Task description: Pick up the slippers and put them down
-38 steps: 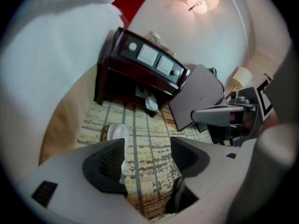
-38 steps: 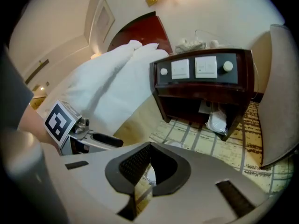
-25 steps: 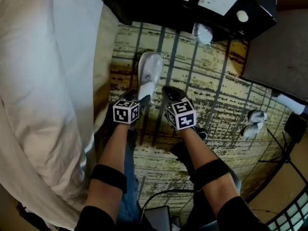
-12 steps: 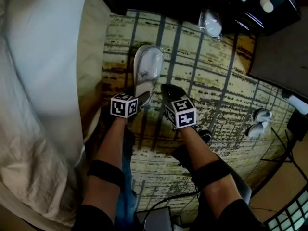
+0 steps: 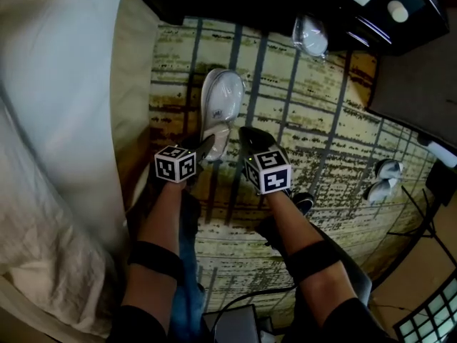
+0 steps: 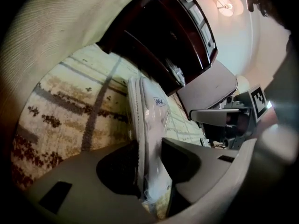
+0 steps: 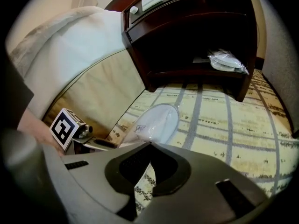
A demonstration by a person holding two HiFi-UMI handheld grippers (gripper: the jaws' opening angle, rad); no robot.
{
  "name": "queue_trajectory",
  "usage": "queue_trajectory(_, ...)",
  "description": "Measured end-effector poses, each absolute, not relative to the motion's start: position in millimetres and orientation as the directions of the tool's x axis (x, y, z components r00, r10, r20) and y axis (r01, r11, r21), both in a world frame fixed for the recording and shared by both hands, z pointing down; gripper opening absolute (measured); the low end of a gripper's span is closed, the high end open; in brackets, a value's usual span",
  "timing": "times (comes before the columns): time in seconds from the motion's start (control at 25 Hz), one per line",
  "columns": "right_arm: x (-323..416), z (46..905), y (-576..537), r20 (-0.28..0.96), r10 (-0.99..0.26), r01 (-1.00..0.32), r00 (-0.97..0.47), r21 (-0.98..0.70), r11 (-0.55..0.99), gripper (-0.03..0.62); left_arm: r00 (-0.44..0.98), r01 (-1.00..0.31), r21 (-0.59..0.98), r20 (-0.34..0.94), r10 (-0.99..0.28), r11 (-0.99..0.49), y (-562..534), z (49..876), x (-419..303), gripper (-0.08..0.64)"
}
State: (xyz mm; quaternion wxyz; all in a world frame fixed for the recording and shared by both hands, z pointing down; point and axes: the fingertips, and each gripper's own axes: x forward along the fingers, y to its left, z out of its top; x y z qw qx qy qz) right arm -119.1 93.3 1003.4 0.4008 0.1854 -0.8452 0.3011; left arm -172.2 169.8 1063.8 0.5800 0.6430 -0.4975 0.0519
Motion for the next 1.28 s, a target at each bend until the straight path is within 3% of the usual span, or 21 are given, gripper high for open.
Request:
queue_trajectory(0.64, -100.9, 914.7, 50.4, 0.767, -0.208, -0.634, -0.607, -0.309, 0.709, 0.002, 0.474, -0.721, 0.689, 0.571, -0.67, 0.077, 71.5, 963.3, -202.3, 0.135)
queue_trajectory(1.28, -133.3, 905.6, -26.3, 0.663, -0.333, -0.652, -0.67, -0.311, 0.692, 0.002, 0.383, -0.739, 0.669, 0.514, -0.767, 0.08, -97.3, 947.5, -252.9, 0.135)
